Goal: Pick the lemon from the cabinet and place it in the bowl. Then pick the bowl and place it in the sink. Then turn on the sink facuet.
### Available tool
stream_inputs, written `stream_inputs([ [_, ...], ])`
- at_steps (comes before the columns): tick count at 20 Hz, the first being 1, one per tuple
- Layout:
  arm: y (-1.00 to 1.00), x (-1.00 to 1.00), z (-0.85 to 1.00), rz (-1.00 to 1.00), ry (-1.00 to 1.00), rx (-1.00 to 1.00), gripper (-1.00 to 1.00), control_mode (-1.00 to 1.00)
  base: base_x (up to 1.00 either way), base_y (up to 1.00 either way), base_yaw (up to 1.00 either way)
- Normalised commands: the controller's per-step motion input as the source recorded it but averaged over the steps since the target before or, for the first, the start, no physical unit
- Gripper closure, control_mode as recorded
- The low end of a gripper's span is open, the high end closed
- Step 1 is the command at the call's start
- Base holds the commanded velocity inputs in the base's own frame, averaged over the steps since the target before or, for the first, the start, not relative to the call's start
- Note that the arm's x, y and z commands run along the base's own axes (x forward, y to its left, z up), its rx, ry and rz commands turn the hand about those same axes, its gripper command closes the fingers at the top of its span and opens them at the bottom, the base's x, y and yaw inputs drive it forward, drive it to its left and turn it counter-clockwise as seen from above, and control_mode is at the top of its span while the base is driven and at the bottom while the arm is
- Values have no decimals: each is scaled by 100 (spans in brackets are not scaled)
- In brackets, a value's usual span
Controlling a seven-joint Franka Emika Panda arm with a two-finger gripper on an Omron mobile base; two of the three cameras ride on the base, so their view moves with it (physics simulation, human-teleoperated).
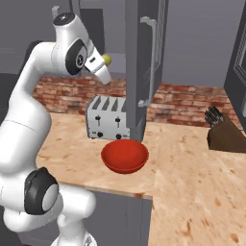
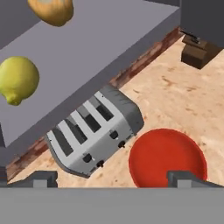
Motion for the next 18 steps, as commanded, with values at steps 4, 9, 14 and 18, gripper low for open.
stream_inputs([
  [4, -9, 52, 4, -1, 0, 20, -100, -100, 0, 0, 0],
  [9, 0, 68, 0, 0, -7, 10, -100, -100, 0, 0, 0],
  [14, 0, 61, 0, 1, -12, 2, -100, -100, 0, 0, 0],
  [18, 0, 23, 0, 15, -23, 0, -100, -100, 0, 0, 0],
])
